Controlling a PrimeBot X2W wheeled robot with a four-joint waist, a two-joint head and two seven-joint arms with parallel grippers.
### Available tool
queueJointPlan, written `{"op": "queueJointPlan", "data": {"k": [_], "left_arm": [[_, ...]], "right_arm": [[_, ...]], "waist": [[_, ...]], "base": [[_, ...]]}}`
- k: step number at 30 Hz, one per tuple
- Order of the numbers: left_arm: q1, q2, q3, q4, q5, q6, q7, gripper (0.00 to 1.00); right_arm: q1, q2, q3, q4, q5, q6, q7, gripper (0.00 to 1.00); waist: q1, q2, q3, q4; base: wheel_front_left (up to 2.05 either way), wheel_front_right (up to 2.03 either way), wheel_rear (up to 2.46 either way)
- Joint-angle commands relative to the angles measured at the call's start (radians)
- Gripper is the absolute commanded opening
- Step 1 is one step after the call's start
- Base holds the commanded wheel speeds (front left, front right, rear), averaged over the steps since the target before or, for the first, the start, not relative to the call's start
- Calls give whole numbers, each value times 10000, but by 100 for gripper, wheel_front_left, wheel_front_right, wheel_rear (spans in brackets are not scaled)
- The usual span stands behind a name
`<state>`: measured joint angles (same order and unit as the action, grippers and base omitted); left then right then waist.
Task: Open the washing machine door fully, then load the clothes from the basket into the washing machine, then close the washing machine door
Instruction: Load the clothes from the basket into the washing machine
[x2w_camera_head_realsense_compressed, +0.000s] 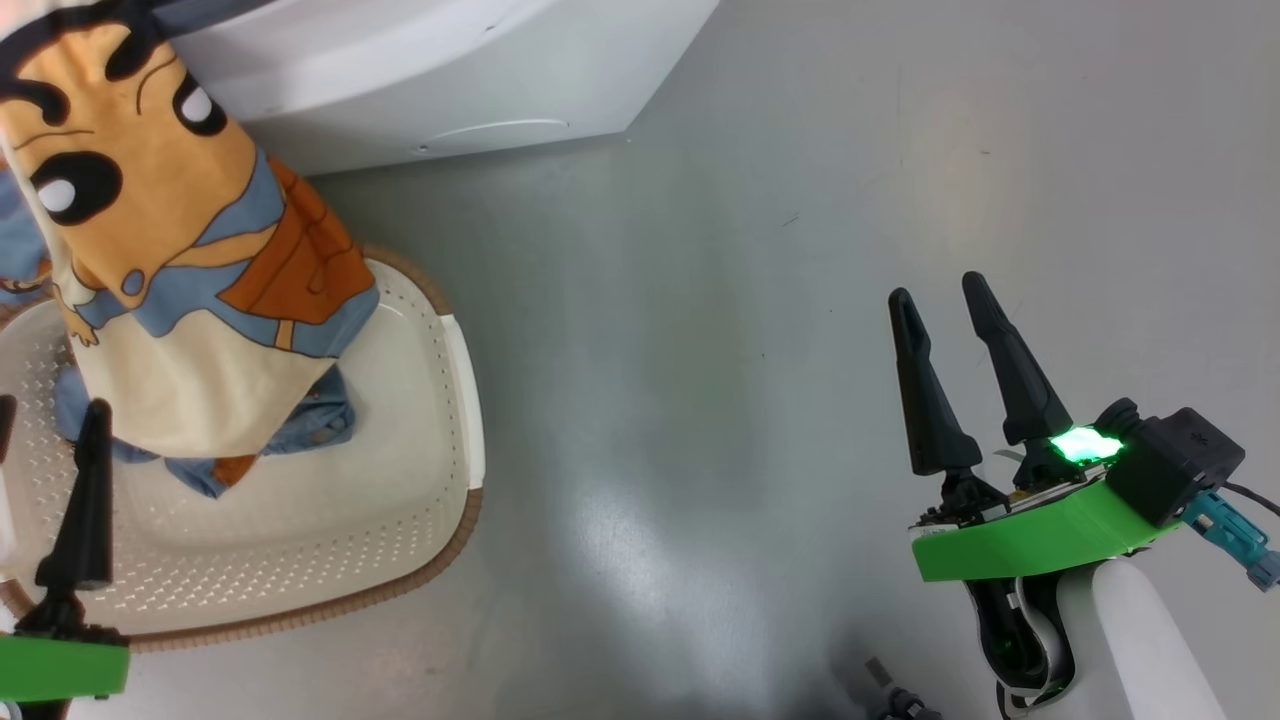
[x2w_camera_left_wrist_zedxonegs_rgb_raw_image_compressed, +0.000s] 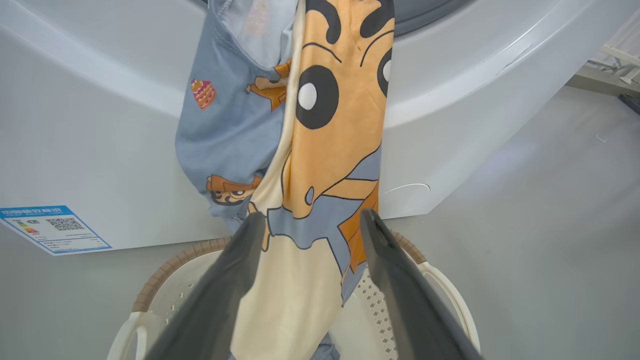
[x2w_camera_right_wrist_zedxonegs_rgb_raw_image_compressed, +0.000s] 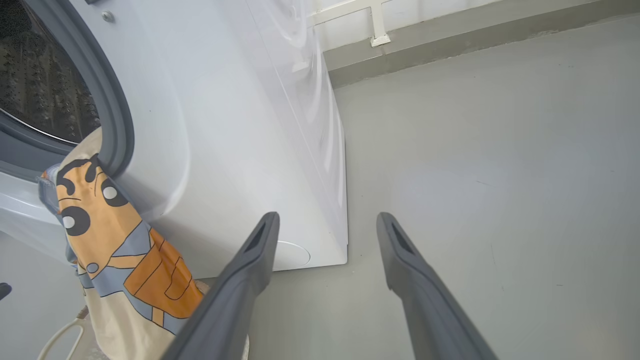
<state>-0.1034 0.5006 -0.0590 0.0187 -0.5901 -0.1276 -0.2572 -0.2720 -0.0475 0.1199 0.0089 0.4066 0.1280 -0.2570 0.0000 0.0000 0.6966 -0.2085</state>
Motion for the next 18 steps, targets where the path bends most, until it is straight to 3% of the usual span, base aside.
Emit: {"op": "queueJointPlan", "data": {"k": [1, 14, 18], "left_arm": [[-220, 317, 364, -86, -42, -29, -45, 100], [-698, 484, 18, 252, -151, -30, -45, 100], [-1150, 675, -539, 790, -239, -30, -45, 100]], "right_arm": [[135, -28, 252, -208, -13, 27, -48, 100], [176, -28, 238, -239, 39, 27, -48, 100], [156, -28, 258, -215, 40, 27, -48, 100]], "waist": [[0, 0, 2, -21], [0, 0, 4, -64], [0, 0, 31, -75]], "base": [[0, 0, 0], [0, 0, 0], [0, 0, 0]]}}
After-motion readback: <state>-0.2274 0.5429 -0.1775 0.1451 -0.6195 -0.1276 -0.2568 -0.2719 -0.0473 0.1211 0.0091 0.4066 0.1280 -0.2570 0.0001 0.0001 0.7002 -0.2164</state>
